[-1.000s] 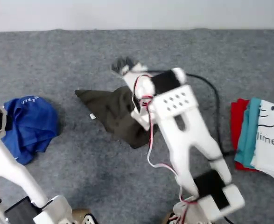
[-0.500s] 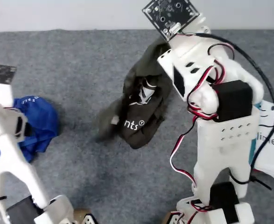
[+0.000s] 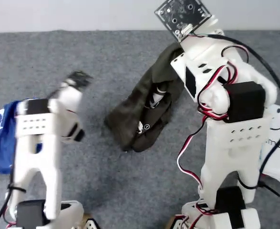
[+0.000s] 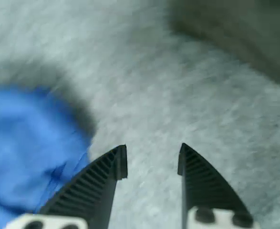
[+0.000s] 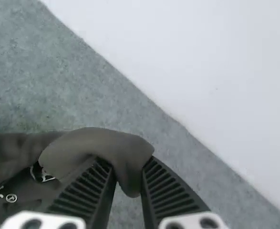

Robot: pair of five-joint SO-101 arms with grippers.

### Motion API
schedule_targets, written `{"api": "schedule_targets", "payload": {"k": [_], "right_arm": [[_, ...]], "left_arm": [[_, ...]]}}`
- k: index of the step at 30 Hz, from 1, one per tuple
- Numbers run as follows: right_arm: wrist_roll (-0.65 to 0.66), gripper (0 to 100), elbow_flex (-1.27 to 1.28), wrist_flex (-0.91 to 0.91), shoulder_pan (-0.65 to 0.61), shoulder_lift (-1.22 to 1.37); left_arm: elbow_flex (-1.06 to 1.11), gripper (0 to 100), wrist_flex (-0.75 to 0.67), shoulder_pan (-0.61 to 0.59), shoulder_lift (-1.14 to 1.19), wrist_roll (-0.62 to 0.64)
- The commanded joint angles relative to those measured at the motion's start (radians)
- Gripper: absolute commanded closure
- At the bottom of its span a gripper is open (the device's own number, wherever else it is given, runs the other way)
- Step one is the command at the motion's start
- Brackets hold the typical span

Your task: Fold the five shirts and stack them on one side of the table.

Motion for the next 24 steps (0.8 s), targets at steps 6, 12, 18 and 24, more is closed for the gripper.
{"api": "schedule_targets", "payload": {"k": [6,12,18,24], "right_arm": [[0.011,98.9,-0.041,0.039,0.016,-0.041],[0.011,98.9,-0.041,0.044,0.016,-0.041],[0.011,98.9,-0.041,0.044,0.038,-0.039],[0.008,98.9,-0.043,0.044,0.073,-0.019]], "left_arm": [[0.035,75,-0.083,0.269,-0.031,0.086],[0.079,73,-0.195,0.365,-0.029,0.172],[0.176,73,-0.319,0.387,0.020,0.227],[0.177,73,-0.428,0.387,0.163,0.281]]}}
